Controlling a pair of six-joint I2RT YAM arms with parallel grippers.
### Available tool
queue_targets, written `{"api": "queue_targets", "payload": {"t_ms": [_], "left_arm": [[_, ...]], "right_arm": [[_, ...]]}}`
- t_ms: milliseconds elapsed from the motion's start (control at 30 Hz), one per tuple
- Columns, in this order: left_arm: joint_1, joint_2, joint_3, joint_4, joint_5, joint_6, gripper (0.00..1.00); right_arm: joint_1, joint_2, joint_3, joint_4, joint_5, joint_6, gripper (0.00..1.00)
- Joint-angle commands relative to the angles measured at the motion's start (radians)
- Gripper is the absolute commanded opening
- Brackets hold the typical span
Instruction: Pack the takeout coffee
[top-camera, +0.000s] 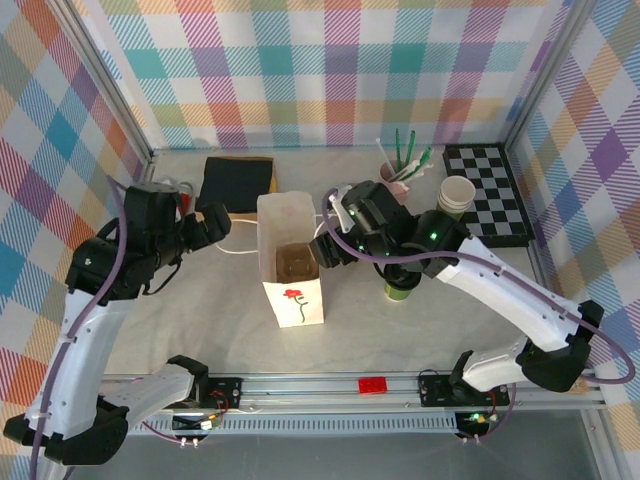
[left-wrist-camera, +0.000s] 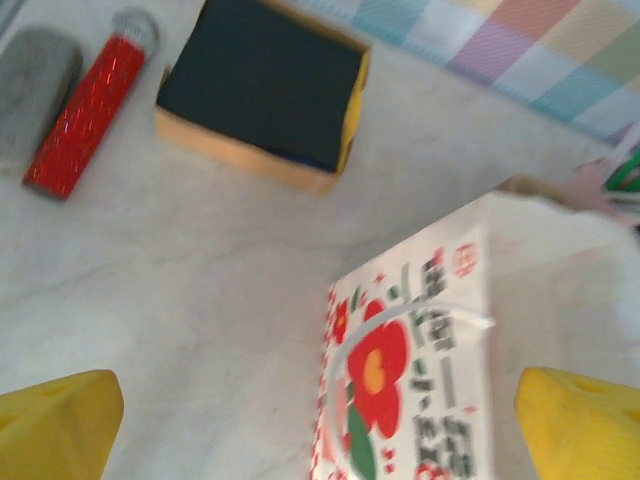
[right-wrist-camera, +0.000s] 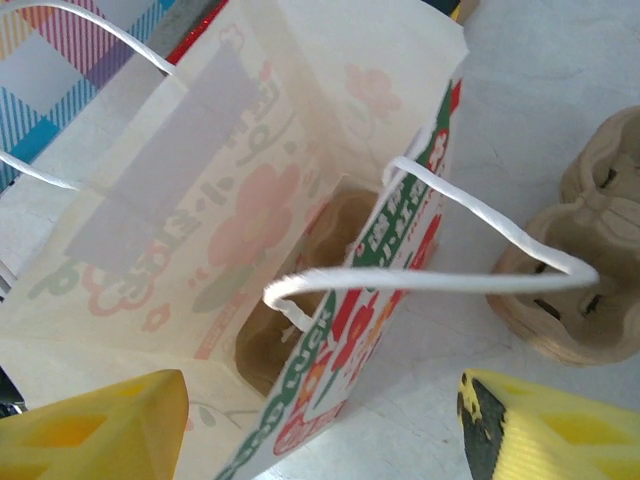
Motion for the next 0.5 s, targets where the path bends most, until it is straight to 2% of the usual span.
{"api": "queue_targets", "payload": {"t_ms": [0, 133, 267, 400, 467], "left_arm": [[0.017, -0.012, -0.072, 0.049, 0.123, 0.019, 1.00], [0.018, -0.010, -0.114, 0.098, 0.157, 0.008, 0.95], [0.020, 0.004, -0.134, 0.121, 0.166, 0.005, 0.74], [0.020, 0.006, -0.158, 0.145, 0.175, 0.002, 0.51], [0.020, 0.007, -0.166, 0.148, 0.174, 0.003, 0.43]], "right_arm": [[0.005, 0.036, 0.016, 0.060, 0.002, 0.021, 0.72], [-0.004, 0.070, 0.029, 0.096, 0.011, 0.023, 0.69], [-0.018, 0.079, 0.029, 0.125, 0.027, 0.025, 0.53], [-0.036, 0.073, 0.025, 0.125, 0.032, 0.024, 0.28], [-0.044, 0.063, 0.017, 0.122, 0.039, 0.018, 0.15]]}}
